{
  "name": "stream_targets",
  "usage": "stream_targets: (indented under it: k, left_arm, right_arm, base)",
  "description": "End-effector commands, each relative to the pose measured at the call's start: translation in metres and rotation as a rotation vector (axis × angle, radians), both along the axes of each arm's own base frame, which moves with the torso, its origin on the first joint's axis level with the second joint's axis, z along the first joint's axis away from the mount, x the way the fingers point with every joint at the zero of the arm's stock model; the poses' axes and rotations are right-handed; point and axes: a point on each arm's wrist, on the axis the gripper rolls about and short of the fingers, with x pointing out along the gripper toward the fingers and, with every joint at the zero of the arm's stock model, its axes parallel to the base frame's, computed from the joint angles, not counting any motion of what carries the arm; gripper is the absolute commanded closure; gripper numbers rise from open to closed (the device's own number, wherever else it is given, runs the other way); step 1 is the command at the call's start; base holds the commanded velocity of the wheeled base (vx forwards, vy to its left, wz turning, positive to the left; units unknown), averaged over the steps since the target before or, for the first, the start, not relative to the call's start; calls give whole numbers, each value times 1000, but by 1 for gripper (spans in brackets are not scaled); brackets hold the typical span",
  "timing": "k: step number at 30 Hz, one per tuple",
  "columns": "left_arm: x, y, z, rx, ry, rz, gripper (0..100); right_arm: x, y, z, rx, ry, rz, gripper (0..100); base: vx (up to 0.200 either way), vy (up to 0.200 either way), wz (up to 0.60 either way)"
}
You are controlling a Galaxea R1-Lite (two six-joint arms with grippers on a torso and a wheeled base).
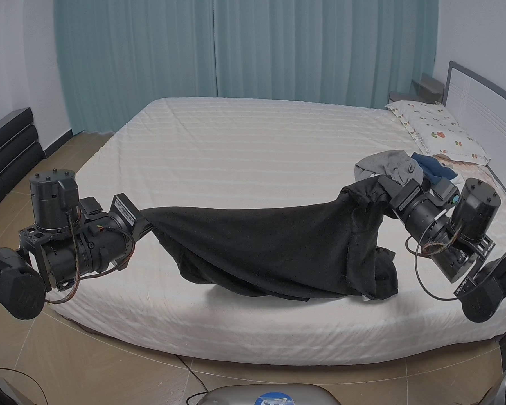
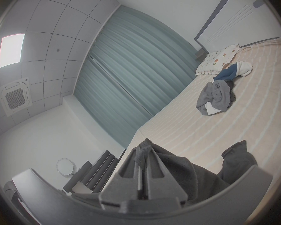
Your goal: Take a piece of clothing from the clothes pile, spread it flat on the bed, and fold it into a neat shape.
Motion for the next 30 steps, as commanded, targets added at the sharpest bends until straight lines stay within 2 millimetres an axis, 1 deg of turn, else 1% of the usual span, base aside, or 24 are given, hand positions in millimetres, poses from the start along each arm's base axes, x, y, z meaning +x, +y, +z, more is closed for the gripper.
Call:
stream_targets:
  k: [1,2,3,4,5,6,10,11,14,15,16,17,18,22,24,25,27,29,30]
  left_arm:
    - [-6,-1,3,1,-6,-10,100]
    - [-6,-1,3,1,-6,-10,100]
    - [-12,1,5,0,-14,-14,100]
    - [-14,2,6,2,-20,-15,100]
    - [-14,2,6,2,-20,-15,100]
    - [-21,4,15,-6,-54,-15,100]
    - [-35,9,37,-27,-118,-17,100]
    - [-38,10,42,-30,-127,-17,100]
    - [-45,12,57,-37,-149,-14,100]
    - [-45,13,59,-37,-150,-12,100]
    - [-47,13,67,-40,-164,-9,100]
    - [-47,14,70,-41,-167,-6,100]
    - [-45,14,78,-43,-177,2,100]
    - [-37,18,99,-42,-182,28,100]
    - [-32,20,109,-42,-181,45,100]
    - [-27,21,110,-38,-172,52,100]
    - [-17,23,112,-34,-164,71,100]
    - [-7,22,108,-27,-145,80,100]
    - [-5,22,107,-26,-140,81,100]
  right_arm:
    - [-32,-6,12,7,-20,28,100]
    - [-32,-6,12,7,-20,28,100]
    - [-45,-9,19,16,-39,38,100]
    - [-52,-10,23,19,-45,46,100]
    - [-52,-10,23,19,-45,46,100]
    - [-68,-12,35,30,-67,67,100]
    - [-96,-22,66,38,-125,71,100]
    - [-101,-25,75,40,-149,68,100]
    - [-120,-34,102,54,-204,66,100]
    - [-122,-35,105,56,-208,67,100]
    - [-129,-40,122,66,-235,67,100]
    - [-131,-41,127,70,-242,67,100]
    - [-135,-43,142,79,-263,65,100]
    - [-130,-48,182,92,-315,36,100]
    - [-118,-46,199,93,-331,27,100]
    - [-113,-45,206,93,-336,20,100]
    - [-90,-41,211,73,-306,3,100]
    - [-62,-33,204,44,-249,-10,100]
    - [-57,-32,202,41,-242,-11,100]
  base:
    - [-200,0,0]
    - [-200,0,0]
    - [-200,0,0]
    - [-200,0,0]
    - [-200,0,0]
    - [-200,0,0]
    - [-200,0,0]
    - [-200,0,0]
    - [0,0,0]
    - [0,0,0]
    - [0,0,0]
    - [0,0,0]
    - [0,0,0]
    - [0,0,0]
    - [0,0,0]
    - [0,0,0]
    - [0,0,0]
    - [0,0,0]
    - [0,0,0]
